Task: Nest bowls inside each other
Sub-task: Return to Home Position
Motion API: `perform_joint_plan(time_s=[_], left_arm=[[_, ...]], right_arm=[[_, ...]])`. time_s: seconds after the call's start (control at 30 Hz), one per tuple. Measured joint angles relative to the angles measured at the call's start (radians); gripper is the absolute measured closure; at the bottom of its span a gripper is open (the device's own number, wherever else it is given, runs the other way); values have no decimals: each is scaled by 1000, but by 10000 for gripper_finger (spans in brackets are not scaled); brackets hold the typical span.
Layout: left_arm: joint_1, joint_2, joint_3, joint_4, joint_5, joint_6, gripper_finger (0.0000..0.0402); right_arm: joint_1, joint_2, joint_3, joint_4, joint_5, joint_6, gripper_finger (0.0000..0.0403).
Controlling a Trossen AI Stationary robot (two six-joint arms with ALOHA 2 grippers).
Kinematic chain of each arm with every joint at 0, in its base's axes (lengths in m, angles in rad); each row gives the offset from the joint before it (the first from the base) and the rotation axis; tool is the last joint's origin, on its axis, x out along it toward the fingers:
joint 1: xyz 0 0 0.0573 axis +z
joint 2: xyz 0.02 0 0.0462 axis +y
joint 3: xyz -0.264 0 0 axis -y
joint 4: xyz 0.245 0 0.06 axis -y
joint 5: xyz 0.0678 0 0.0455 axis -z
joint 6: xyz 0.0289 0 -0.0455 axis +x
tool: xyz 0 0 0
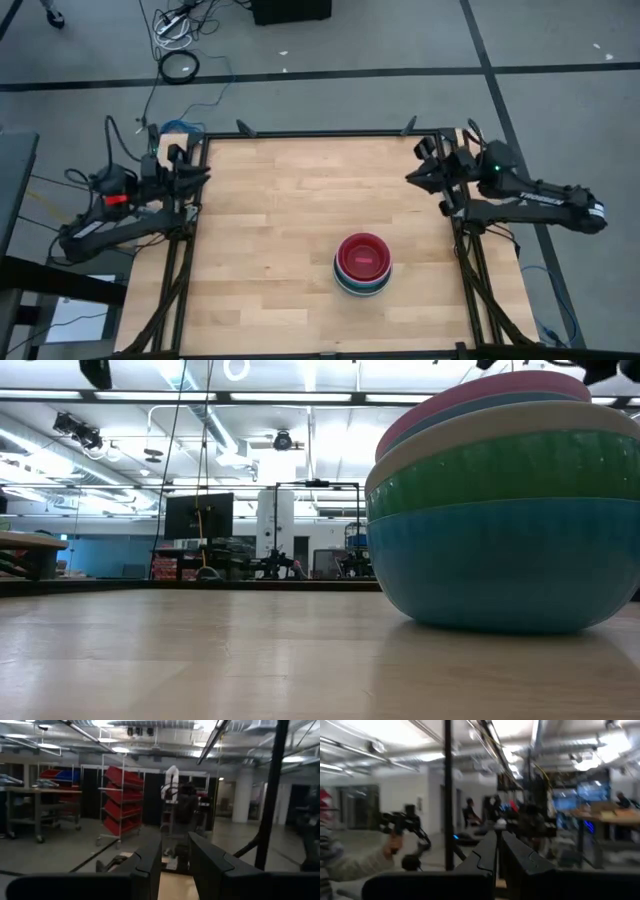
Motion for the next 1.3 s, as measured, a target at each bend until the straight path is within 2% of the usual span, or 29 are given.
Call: perform_joint_plan(time_s=[0.1, 0.17, 0.4, 0.53, 0.83, 1.0, 1.13, 1.3], left_arm=[[0, -71, -17, 3, 13, -16, 300], [0, -68, 2, -4, 22, -10, 300], [0, -69, 15, -86, 19, 16, 300], [0, -69, -16, -114, 13, 12, 300], [0, -69, -225, 11, 16, 32, 300], [-2, -69, -400, 152, 76, 40, 300], [-13, -69, -538, 279, 82, 38, 300], [-25, -62, -545, 241, 45, 66, 300]], right_arm=[[14, -54, -61, 95, -25, 31, 383], [23, -106, -89, 129, -27, 41, 383], [31, -245, -203, 113, -5, 35, 387], [31, -288, -295, 125, 47, 55, 386], [31, -311, -517, 167, 118, 48, 387], [46, -305, -526, 15, 115, -59, 385], [59, -303, -526, -77, 120, -135, 385], [71, -304, -526, -119, 138, -143, 389]])
